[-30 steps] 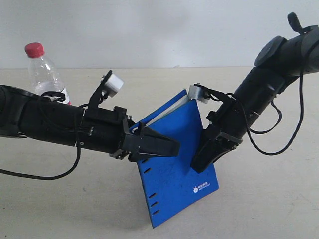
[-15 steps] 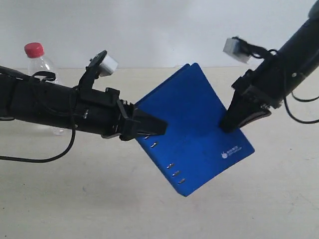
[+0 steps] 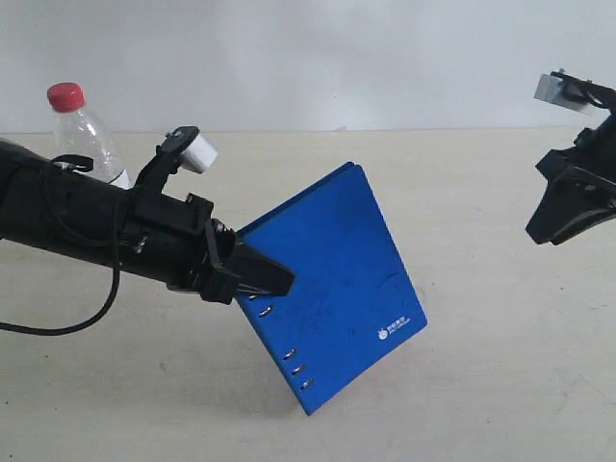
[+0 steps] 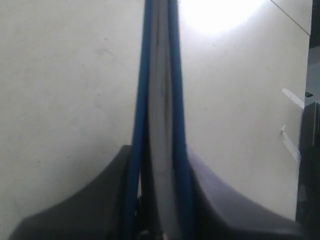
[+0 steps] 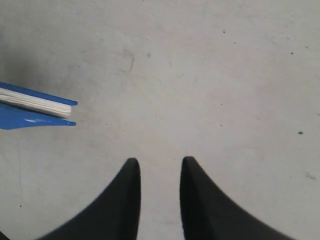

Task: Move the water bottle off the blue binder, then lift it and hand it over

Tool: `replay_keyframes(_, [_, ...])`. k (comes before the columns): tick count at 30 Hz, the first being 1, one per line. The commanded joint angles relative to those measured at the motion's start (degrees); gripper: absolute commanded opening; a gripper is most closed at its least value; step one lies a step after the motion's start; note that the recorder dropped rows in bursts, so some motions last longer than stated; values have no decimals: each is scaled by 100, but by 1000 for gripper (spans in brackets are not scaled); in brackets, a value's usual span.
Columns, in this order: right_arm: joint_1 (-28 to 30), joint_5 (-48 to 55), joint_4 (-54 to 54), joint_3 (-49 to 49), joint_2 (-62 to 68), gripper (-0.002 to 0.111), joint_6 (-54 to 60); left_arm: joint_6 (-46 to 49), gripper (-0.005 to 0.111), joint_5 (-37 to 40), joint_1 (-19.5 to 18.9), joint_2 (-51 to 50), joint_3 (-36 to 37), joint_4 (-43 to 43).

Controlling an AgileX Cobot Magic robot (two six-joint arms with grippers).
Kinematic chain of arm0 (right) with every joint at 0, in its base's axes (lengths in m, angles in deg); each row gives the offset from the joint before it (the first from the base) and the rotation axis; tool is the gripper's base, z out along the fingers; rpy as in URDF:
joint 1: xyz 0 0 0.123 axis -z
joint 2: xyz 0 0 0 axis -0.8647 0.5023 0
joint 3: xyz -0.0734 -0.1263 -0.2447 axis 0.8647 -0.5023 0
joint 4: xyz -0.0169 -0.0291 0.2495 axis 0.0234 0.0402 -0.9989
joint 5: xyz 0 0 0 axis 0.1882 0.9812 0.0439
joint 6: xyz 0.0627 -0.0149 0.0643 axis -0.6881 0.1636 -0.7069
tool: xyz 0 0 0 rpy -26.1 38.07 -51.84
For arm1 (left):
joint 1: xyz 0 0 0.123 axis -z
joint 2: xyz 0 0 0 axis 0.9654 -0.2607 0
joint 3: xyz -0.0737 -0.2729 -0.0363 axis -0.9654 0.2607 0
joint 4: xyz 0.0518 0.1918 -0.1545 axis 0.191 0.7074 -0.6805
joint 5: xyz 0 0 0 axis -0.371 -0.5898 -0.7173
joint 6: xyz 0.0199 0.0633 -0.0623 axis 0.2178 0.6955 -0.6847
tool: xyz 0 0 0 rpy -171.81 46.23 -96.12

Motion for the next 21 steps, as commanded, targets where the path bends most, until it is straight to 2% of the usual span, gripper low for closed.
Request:
replay_keyframes(1, [124,-172,648,1,-487,0,-662,1,7,-292,12,442,5,150])
replay_keyframes(6, [596,-874,20,1,-1759,0,-208,-452,7,-1221,12,1398,19,639])
replay_keyframes(8, [748,-1045,-343,1,-2438,0,201,-995,7,-1441,12,1891,27,1093])
replay_keyframes(11, [765,-1145,-323,1,-3314,0,376,-1737,7,-1533,12,2638,254,1672])
replay_keyframes(18, [755,-604,445,1,-4721,0,153,-2727,7,-1571,46,4247,1631,1902])
replay_keyframes(21, [755,-778,735,-96,-5036,0,12,-2987,7,-2000,166,4899,2332,1575])
